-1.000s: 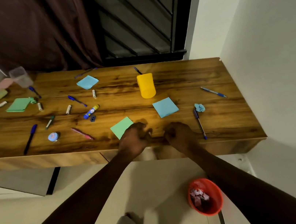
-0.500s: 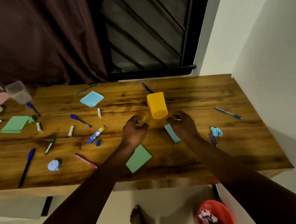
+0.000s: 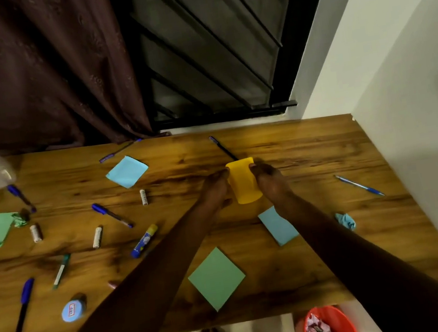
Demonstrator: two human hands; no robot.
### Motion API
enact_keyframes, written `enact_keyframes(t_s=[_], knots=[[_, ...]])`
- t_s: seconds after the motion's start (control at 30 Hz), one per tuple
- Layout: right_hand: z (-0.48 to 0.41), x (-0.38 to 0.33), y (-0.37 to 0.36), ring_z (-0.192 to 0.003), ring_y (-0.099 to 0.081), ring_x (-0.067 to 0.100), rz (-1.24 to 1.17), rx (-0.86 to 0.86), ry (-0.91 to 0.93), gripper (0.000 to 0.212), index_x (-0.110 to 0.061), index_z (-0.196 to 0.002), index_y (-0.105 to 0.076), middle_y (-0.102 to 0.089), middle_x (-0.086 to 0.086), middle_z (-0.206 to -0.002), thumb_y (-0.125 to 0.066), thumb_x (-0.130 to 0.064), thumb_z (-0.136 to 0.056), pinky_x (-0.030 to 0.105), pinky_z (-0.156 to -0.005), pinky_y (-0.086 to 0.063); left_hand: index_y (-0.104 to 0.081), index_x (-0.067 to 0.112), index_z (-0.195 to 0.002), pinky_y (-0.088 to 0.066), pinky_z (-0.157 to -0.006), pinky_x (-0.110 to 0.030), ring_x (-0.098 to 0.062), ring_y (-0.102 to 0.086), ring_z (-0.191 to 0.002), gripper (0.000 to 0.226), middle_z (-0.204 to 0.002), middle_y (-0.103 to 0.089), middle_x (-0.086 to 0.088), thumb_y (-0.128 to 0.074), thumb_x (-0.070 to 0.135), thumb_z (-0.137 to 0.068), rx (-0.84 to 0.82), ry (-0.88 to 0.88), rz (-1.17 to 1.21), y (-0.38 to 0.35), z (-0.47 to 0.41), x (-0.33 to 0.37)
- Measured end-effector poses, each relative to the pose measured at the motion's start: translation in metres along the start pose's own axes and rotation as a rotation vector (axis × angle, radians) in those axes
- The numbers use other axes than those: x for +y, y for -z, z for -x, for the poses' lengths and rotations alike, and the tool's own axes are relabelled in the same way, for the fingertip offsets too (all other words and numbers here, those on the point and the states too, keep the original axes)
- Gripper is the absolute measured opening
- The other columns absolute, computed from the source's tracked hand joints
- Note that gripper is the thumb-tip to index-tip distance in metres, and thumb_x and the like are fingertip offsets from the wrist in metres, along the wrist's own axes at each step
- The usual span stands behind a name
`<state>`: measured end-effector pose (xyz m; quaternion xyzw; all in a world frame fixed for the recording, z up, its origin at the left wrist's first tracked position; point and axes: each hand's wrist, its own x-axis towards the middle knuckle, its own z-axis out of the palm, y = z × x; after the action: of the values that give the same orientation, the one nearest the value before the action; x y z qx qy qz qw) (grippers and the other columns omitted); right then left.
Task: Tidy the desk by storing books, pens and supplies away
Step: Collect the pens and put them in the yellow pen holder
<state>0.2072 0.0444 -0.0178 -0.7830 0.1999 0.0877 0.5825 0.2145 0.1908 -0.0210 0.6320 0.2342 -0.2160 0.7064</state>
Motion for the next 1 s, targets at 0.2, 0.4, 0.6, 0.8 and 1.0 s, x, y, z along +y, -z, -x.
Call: enact_keyframes(t_s=[0.2,0.4,0.6,0.8,1.0], knots=[[-0.004,-0.003,-0.007,-0.132,-0.053,0.03,0.02,-0.049,0.055,0.052,-0.02,-0.149,-0.051,-0.055,0.007,-0.148,-0.046,-0.049,-0.106,0.038,-0.102,-0.042,-0.04,0.021,-0.153,-0.049,-0.104,-0.048,-0.031,-0.052,-0.132,0.057,-0.147,-0.049,-0.005,-0.047,0.049,-0.104,0.034,0.03,0.116,-0.004,-0.009,0.002],[0.007,0.009,-0.012,-0.107,-0.067,0.019,-0.156,-0.054,0.133,0.057,-0.028,-0.135,-0.061,-0.069,-0.002,-0.121,-0.053,-0.066,-0.094,0.041,-0.086,-0.057,-0.057,0.022,-0.137,-0.052,-0.097,-0.041,-0.022,-0.063,-0.118,0.044,-0.131,-0.064,-0.001,-0.046,0.049,-0.104,0.123,-0.169,0.241,0.014,0.014,-0.012],[0.027,0.027,-0.02,-0.1,-0.069,0.015,-0.151,-0.099,0.181,0.039,-0.018,-0.124,-0.063,-0.071,0.001,-0.112,-0.058,-0.049,-0.101,0.026,-0.072,-0.053,-0.064,0.017,-0.114,-0.058,-0.089,-0.043,-0.027,-0.065,-0.115,0.016,-0.124,-0.066,-0.009,-0.06,0.025,-0.101,0.249,-0.265,0.236,0.029,0.03,-0.035],[0.039,0.039,-0.023,-0.086,-0.063,-0.003,-0.086,-0.093,0.2,0.023,-0.009,-0.109,-0.06,-0.066,-0.006,-0.099,-0.064,-0.029,-0.1,0.019,-0.068,-0.05,-0.063,0.006,-0.107,-0.059,-0.085,-0.041,-0.027,-0.067,-0.11,0.013,-0.111,-0.069,-0.01,-0.065,0.013,-0.096,0.289,-0.313,0.193,0.035,0.038,-0.057],[0.042,0.046,-0.02,-0.093,-0.063,0.006,-0.068,-0.073,0.205,0.018,-0.013,-0.109,-0.062,-0.067,-0.004,-0.106,-0.068,-0.024,-0.097,0.03,-0.071,-0.052,-0.066,0.02,-0.1,-0.056,-0.093,-0.052,-0.029,-0.067,-0.106,0.007,-0.102,-0.07,-0.002,-0.067,0.016,-0.093,0.297,-0.305,0.078,0.037,0.042,-0.065]])
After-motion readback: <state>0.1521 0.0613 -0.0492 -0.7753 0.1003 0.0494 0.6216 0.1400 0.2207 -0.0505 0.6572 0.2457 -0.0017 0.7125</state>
